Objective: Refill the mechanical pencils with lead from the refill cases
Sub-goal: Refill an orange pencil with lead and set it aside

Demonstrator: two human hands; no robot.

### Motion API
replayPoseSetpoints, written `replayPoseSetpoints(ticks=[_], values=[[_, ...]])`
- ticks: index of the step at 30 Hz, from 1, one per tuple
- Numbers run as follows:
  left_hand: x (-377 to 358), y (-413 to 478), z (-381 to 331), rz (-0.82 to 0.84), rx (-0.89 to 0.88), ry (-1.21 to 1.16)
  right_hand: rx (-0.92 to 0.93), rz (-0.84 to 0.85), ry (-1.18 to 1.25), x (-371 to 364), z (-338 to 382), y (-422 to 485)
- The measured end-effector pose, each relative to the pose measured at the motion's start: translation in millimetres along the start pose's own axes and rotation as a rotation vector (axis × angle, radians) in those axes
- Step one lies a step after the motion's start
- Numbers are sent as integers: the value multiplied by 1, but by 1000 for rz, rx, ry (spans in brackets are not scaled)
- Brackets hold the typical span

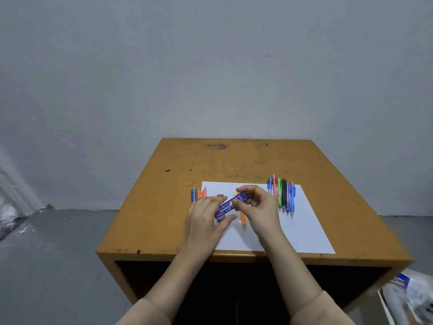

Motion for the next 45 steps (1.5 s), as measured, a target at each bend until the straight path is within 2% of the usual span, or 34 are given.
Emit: replayPoseSetpoints(ticks=[10,23,29,38,45], values=[[3,4,10,39,108,-70,-75,43,143,9,-10,-4],[7,9,8,179,43,-41,86,88,-191,20,5,-3],[8,10,6,203,76,-67,131,91,-359,20,1,1],[10,10,10,296,128,-119,224,100,-500,21,4,0],[10,5,8,320,142,-164,227,78,-463,24,1,-2]])
Point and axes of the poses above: each hand's wrist, its own y-axis towards the middle knuckle, its own x-axis out of the back of the hand, z = x × y, the point moved 8 cm from there along y, towards the middle knuckle
